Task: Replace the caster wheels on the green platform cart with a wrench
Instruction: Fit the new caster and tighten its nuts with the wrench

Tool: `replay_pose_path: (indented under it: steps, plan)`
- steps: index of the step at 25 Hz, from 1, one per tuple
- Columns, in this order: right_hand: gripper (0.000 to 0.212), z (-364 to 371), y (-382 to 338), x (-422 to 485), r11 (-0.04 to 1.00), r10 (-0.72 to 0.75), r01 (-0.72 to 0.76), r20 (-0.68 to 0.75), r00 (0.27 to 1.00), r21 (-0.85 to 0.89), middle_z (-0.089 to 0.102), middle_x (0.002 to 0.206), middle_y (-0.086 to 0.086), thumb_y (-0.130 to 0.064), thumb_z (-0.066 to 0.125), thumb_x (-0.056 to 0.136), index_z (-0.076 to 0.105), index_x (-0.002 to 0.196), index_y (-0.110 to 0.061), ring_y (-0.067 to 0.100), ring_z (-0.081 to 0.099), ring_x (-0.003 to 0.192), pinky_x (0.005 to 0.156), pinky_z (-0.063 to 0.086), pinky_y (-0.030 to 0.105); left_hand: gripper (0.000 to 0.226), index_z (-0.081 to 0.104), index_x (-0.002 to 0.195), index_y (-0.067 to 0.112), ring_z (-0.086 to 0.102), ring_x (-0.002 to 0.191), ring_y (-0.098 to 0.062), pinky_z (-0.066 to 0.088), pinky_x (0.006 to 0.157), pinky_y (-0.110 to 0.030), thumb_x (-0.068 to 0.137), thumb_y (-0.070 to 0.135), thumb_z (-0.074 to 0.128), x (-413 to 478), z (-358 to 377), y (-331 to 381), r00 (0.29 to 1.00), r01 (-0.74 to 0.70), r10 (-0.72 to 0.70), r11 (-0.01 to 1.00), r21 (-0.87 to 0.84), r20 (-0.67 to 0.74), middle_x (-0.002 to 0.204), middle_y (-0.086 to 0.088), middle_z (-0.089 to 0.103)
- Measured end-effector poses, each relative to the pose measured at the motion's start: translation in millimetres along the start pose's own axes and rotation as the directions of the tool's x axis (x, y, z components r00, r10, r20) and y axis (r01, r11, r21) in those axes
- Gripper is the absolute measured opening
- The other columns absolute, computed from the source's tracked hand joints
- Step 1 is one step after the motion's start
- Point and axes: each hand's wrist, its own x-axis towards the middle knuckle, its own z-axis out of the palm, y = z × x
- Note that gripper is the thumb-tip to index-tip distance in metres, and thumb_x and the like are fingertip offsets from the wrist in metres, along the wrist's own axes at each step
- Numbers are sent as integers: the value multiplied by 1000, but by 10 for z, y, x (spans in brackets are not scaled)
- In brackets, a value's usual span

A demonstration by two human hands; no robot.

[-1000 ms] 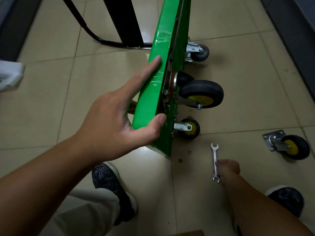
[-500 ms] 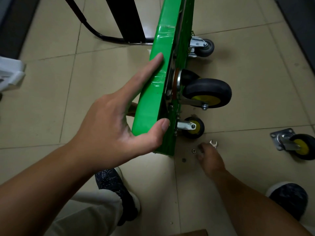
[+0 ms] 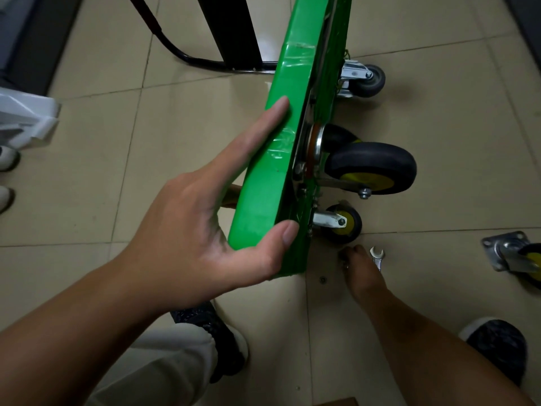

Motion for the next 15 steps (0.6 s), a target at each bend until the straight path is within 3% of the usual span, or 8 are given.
replay_pose_path:
  steps: [5,11,15]
  plan:
    - [14,36,84,95,997,23,-23,-10,1000,75,58,103,19,-5,65,87,70,100,-3,39,60,96,84,46,41,88,22,159,17,60,124,-5,53,98,-25,85,39,64,4,3,-4,1000,-2,2,1000,-18,12,153,13,46]
    - [13,33,83,53,991,2,5,-52,999,136,63,101,18,-8,69,85,69,97,-2,38,63,96,81,49,40,87,23,158,19,60,124,-6,51,99,-24,85,38,66,-4,1,14,1000,8,-8,1000,-4,10,150,14,49]
    - [22,-404,-131,-121,973,-123,148,-145,982,179,68,97,15,-11,75,81,69,101,-6,33,65,88,72,46,32,89,20,159,39,60,123,-1,53,101,-31,83,51,64,-23,-28,93,999,50,-50,999,16,2,150,25,46]
